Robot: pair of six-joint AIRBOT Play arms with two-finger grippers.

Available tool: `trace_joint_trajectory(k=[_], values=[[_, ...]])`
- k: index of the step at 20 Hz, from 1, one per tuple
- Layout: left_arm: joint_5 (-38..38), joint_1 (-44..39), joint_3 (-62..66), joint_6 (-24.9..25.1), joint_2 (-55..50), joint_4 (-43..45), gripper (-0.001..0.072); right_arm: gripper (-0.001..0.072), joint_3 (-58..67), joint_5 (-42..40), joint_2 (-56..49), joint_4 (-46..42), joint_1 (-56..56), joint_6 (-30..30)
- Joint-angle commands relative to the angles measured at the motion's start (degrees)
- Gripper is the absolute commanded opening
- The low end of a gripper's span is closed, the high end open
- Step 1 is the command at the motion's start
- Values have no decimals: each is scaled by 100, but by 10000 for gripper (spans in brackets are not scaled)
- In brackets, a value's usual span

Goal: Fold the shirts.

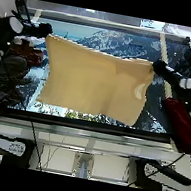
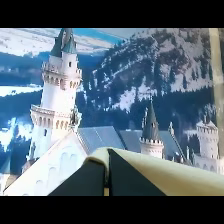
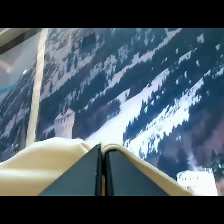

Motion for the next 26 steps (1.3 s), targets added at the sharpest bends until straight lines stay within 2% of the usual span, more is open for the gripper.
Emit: trace_joint_trajectory(k=[1,2,3,4,5,6,9,12,14,16,19,23,26], values=[[1093,-90,7,-570,-671,249,13,28,286,-1899,-1051,-70,568,2],[1198,-90,7,-570,-761,219,13,29,376,-1932,-1215,-68,568,26],[1276,-92,7,-575,-796,195,20,65,413,-1937,-1290,-61,546,101],[1388,-92,13,-568,-793,142,209,260,415,-1989,-1292,-61,533,105],[1390,-87,87,-568,-774,140,570,466,444,-1947,-1246,-66,492,105],[1311,-59,227,-568,-713,140,704,482,485,-1788,-1139,-74,398,101],[848,120,564,-472,-170,225,702,479,494,-929,-444,-400,-197,85],[-72,476,570,107,728,229,702,460,492,1272,372,-688,-1198,122],[-905,717,503,577,1193,254,702,398,446,3025,625,-1447,-1779,415],[-1534,990,138,664,1585,234,702,401,-55,4094,796,-1869,-2146,557],[-1674,1235,-1300,658,2319,92,702,404,-1425,4334,1075,-1633,-2288,533],[-1676,1228,-3263,678,3180,-345,703,404,-2951,4105,1086,-118,-2284,208],[-1692,1228,-4179,680,3526,-538,702,404,-3569,4050,1086,297,-2284,197]])
